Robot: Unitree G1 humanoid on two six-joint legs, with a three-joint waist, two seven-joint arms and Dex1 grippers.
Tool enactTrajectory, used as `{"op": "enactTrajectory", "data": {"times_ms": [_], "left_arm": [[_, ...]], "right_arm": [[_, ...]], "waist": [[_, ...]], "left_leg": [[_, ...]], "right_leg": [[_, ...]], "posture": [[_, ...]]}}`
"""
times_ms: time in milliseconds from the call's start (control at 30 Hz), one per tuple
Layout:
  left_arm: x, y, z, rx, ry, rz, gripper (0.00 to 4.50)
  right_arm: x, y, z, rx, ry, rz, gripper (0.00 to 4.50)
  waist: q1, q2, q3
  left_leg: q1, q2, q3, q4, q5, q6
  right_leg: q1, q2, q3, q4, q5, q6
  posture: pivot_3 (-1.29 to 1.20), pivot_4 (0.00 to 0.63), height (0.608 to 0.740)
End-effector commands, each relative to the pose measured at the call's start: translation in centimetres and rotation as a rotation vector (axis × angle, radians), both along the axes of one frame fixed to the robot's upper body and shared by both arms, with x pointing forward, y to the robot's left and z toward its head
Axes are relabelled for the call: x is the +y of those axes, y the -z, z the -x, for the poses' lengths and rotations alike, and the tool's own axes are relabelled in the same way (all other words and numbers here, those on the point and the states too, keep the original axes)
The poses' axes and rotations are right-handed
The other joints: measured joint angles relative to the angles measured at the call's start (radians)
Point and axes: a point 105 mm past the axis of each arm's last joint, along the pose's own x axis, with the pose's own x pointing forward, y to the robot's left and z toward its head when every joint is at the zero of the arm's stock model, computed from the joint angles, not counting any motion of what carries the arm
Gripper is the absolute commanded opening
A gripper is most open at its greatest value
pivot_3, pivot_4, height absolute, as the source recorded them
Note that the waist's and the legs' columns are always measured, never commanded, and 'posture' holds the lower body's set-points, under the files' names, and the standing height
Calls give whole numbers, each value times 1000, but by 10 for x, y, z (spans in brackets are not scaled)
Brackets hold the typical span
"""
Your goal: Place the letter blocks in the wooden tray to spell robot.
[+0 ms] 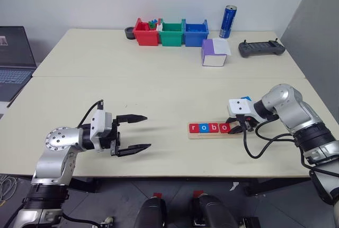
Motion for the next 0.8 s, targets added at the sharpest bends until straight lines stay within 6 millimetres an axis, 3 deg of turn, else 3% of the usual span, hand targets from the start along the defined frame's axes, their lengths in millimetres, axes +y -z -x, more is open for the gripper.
{"op": "enactTrajectory", "data": {"times_ms": [33, 800], "left_arm": [[-5, -12, 0, -46, 19, 4, 4500], [-3, -8, 0, -41, 14, 2, 4500]], "right_arm": [[5, -7, -1, -20, -27, 10, 1439], [11, -13, -6, -27, -25, 6, 1439]], "waist": [[0, 0, 0], [-1, 0, 0]], "left_leg": [[0, 0, 0, 0, 0, 0], [0, 0, 0, 0, 0, 0]], "right_leg": [[0, 0, 0, 0, 0, 0], [0, 0, 0, 0, 0, 0]], "posture": [[0, 150, 740], [0, 150, 740]]}}
